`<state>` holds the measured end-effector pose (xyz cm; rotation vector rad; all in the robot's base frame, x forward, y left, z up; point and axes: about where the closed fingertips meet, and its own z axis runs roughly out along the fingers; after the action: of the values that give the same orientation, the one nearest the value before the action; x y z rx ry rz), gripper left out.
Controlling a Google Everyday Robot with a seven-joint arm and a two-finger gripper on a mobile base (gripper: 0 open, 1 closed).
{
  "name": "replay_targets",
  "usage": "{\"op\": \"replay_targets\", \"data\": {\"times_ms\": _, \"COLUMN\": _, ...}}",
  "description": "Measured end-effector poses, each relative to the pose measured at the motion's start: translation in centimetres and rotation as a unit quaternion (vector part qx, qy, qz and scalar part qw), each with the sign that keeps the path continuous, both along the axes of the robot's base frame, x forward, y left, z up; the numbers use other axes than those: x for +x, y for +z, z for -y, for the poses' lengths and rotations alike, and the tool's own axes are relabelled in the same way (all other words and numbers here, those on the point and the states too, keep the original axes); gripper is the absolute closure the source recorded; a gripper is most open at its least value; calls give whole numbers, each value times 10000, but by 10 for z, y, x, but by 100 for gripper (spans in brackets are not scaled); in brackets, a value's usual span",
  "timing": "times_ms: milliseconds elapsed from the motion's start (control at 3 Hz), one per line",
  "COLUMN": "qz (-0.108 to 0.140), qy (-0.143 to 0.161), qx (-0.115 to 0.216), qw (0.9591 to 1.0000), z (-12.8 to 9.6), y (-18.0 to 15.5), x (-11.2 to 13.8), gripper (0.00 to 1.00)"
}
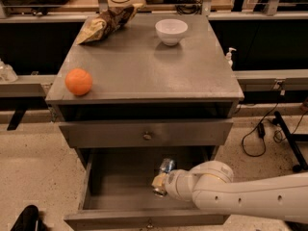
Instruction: Pick redbull can from middle drawer and place on counter
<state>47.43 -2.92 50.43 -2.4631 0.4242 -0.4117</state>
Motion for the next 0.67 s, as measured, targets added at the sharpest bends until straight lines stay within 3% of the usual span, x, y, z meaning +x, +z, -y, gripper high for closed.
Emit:
{"op": "replay_targets", "data": {"times_ms": 333, "qz": 420, "qy": 599, "qx": 539, "qw": 9959, "z": -38, "y": 28, "x": -30, "gripper": 100}}
{"op": "replay_targets", "data": {"times_ms": 667, "qz": 450, "qy": 570, "qx": 616, "qw": 9955, "z": -40, "y": 32, "x": -26, "gripper": 100}}
